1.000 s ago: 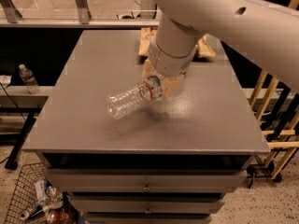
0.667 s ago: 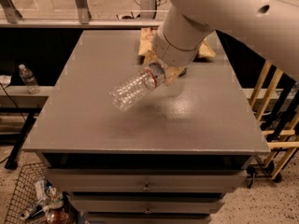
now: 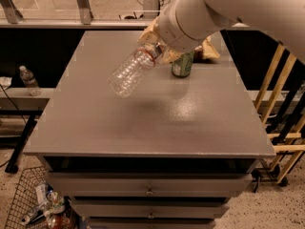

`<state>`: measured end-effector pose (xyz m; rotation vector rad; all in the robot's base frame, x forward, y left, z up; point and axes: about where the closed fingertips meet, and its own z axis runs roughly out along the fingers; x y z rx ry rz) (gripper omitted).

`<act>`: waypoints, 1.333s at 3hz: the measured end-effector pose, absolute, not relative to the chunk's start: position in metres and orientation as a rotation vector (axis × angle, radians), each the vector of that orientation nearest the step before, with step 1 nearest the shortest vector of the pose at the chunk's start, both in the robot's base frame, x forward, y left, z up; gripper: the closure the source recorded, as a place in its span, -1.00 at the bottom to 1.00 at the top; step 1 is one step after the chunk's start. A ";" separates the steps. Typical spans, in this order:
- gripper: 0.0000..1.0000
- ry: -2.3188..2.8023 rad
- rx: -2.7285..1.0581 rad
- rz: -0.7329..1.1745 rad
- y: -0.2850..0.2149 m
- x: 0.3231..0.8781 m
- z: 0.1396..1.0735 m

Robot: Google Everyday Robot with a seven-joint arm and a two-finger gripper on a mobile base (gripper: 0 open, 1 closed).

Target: Place water bottle upright

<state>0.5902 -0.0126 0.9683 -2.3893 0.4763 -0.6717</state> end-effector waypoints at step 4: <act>1.00 0.119 -2.389 -0.848 -0.024 0.585 0.991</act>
Offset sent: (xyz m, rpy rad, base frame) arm -0.0007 0.0018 0.0034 -0.0419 -0.0470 0.0627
